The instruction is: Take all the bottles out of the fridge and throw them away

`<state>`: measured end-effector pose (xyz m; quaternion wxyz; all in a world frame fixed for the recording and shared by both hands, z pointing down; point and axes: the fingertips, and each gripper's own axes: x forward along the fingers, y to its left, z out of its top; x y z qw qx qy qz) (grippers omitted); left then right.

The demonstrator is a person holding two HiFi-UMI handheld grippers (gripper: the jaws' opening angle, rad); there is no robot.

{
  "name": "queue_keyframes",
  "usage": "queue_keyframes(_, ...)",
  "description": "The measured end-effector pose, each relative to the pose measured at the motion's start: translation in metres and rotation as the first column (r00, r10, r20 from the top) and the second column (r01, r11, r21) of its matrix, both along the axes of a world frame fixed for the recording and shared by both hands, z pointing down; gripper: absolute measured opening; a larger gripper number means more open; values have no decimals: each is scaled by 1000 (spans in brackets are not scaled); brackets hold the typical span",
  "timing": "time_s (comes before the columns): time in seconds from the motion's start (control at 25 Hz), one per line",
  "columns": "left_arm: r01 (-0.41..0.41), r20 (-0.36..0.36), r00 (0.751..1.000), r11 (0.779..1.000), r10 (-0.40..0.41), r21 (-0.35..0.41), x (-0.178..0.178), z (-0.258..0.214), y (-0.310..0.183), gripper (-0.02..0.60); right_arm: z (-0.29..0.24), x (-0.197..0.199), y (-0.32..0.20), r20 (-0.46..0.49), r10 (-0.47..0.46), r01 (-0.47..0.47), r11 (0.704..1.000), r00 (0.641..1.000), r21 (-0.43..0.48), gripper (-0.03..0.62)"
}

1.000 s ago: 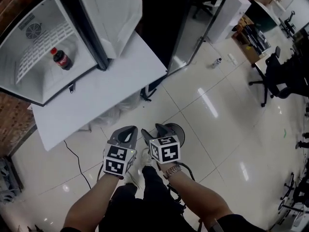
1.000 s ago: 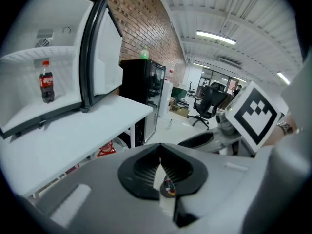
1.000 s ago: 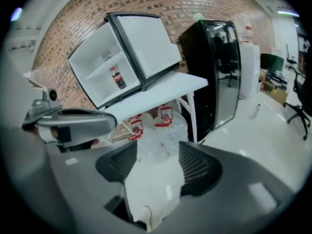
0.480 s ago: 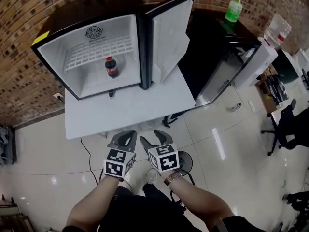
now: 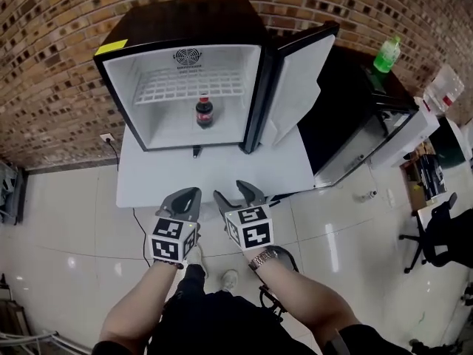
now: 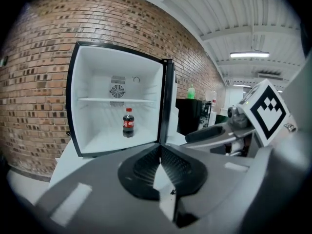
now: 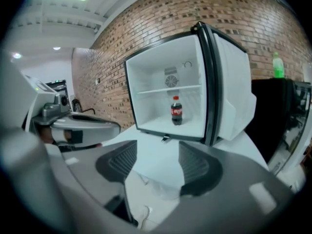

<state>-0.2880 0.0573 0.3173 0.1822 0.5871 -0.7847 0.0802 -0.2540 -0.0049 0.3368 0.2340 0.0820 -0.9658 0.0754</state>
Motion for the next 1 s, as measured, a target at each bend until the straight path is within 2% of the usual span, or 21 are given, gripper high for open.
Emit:
queue_keyframes(0.32,3,10,1000,1000,-4,18,-55,-15,-3,3,-13,-63,-15,-6,12,-12,999,1000,36,268)
queue_keyframes(0.64,-36,29,999,999,35,32,-114,-25,-22,3,-16,-131,-47,-19,67,-66,996,998,64,268)
queue_keyframes(1.0,-87,29,996,996,86,29,-160,-26,-45,3,-6,-189,-83,-50,124,-119,989,991,87,270)
